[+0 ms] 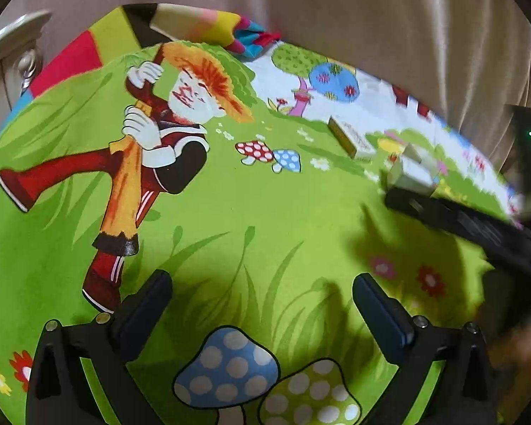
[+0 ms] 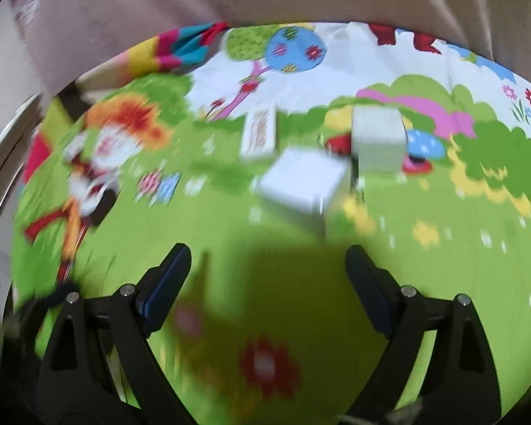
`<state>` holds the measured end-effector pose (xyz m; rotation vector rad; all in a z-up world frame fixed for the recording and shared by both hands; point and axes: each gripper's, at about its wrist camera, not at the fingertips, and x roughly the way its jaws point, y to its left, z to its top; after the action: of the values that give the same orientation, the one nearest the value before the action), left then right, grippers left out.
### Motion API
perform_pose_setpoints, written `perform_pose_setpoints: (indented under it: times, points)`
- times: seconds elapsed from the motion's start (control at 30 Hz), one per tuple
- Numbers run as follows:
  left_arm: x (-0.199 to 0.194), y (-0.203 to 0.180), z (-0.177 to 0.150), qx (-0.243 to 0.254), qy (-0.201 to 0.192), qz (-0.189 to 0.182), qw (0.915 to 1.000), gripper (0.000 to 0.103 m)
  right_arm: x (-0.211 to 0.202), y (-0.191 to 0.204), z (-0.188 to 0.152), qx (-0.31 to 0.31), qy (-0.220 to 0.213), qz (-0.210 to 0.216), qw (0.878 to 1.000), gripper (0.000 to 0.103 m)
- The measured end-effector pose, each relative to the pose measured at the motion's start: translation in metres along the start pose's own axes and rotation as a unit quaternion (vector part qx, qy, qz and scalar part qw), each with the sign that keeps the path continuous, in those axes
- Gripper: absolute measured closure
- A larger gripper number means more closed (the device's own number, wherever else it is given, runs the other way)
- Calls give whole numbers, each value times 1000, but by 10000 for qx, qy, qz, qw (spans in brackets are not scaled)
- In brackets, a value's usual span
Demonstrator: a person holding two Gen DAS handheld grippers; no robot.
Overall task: Organize rigid objects
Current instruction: 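Move both tools back to the mat and grasp a white box with right tool, then grasp the black binder clip with left tool while right tool holds the white box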
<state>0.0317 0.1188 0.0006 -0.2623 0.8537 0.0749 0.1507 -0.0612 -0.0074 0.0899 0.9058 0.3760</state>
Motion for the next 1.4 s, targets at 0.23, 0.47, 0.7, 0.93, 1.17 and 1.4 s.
perform_pose_setpoints:
  times: [0.23, 0.47, 0.7, 0.93, 1.17, 1.4]
  points:
    - [2, 0, 3, -72, -26, -53, 10000, 0, 26, 10, 24, -203, 52, -1218, 9923, 43]
    - [5, 0, 3, 4, 8, 23, 10000, 0, -54, -33, -52, -1247, 56, -925, 9879, 44]
    - [16, -28, 2, 514, 304, 678, 9959, 0, -121, -131, -98, -531, -8, -1066, 9929, 43]
    - [59, -127, 27, 1230, 596, 185, 9904, 0, -119, -136, -90, -505, -2, -1147, 9921, 41]
    - [122, -199, 76, 1552, 566, 3, 9863, 0, -115, -136, -88, -437, -1, -1099, 9930, 41]
    - [89, -199, 51, 2080, 349, -452, 9765, 56, -117, -135, -89, -423, -5, -1110, 9929, 40]
